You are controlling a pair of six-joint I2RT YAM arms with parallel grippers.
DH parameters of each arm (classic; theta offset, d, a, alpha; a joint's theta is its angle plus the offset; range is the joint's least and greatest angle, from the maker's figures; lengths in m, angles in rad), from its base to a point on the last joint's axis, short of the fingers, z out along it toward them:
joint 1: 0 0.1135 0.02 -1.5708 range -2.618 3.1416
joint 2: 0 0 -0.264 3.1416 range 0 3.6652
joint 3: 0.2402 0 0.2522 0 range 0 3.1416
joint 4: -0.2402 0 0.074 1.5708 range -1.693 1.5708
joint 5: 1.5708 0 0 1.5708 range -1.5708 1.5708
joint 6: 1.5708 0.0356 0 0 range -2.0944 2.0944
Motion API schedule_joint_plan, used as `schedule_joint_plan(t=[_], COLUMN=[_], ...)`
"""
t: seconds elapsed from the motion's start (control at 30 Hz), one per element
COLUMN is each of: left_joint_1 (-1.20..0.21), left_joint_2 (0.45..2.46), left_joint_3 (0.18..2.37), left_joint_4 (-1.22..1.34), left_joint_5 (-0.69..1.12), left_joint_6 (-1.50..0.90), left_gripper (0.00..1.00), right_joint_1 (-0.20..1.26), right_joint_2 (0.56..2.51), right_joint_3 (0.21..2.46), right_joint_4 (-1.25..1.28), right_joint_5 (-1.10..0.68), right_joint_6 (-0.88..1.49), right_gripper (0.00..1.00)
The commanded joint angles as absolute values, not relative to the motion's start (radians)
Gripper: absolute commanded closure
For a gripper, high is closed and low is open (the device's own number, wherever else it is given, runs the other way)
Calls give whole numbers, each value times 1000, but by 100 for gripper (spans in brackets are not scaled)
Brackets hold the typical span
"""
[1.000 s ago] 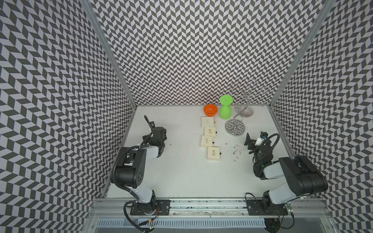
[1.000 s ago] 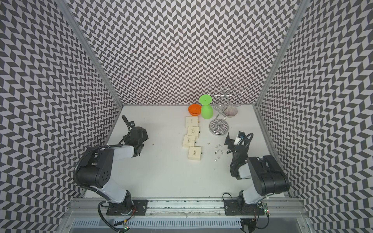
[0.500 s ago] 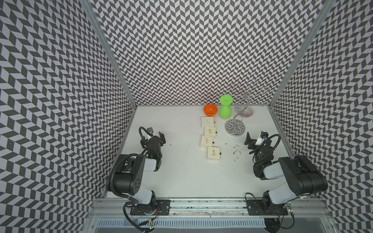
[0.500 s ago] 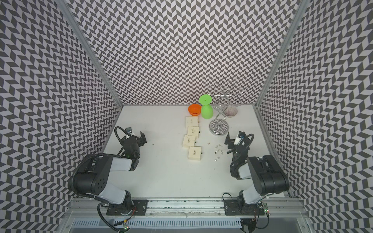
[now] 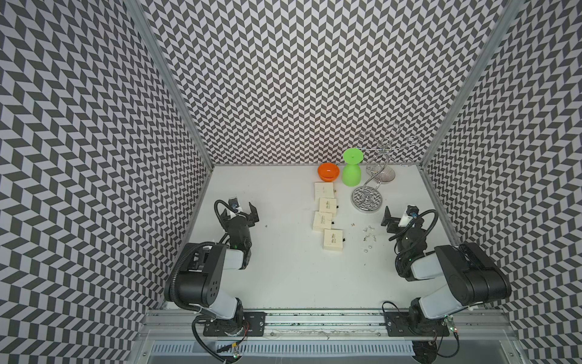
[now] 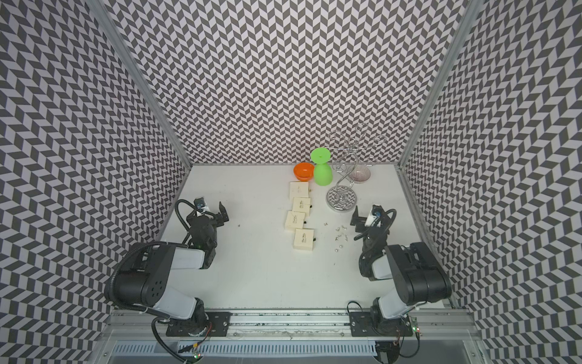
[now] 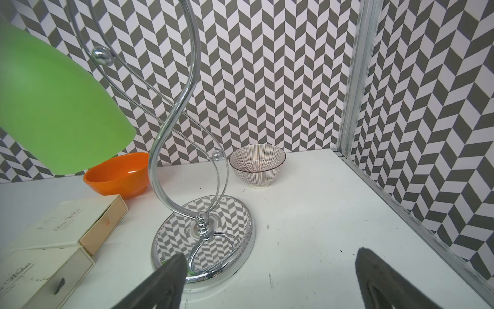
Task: Take out the earrings from the drawer-style jewelry box
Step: Reset both arms
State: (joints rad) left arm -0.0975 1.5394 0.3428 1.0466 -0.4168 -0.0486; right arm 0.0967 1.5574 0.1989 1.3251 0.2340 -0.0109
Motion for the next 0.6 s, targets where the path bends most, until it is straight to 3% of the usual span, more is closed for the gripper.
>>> schedule_joint_plan(t=[0.0,0.33,0.5,0.57], left_joint_1=[-91,-93,-79,-76], left_joint_2=[1514,1505,1594,1537], left_joint_3=[312,275,212,243], left_joint_4=[1122,1185,1409,1247], left_joint_5=[-394,-350,-272,-260], left_joint_6=[-44,-22,10,-21], left_gripper=[0,0,0,0], right_joint_1=[93,93,93,92], right_joint_2=[1565,1565,1565,1565], right_joint_3=[191,190,191,191], right_joint_4=[1404,1405,1404,1405], right_joint_5=[229,229,228,228], right_joint_6=[-22,-22,-22,-22], right_gripper=[1,1,1,1])
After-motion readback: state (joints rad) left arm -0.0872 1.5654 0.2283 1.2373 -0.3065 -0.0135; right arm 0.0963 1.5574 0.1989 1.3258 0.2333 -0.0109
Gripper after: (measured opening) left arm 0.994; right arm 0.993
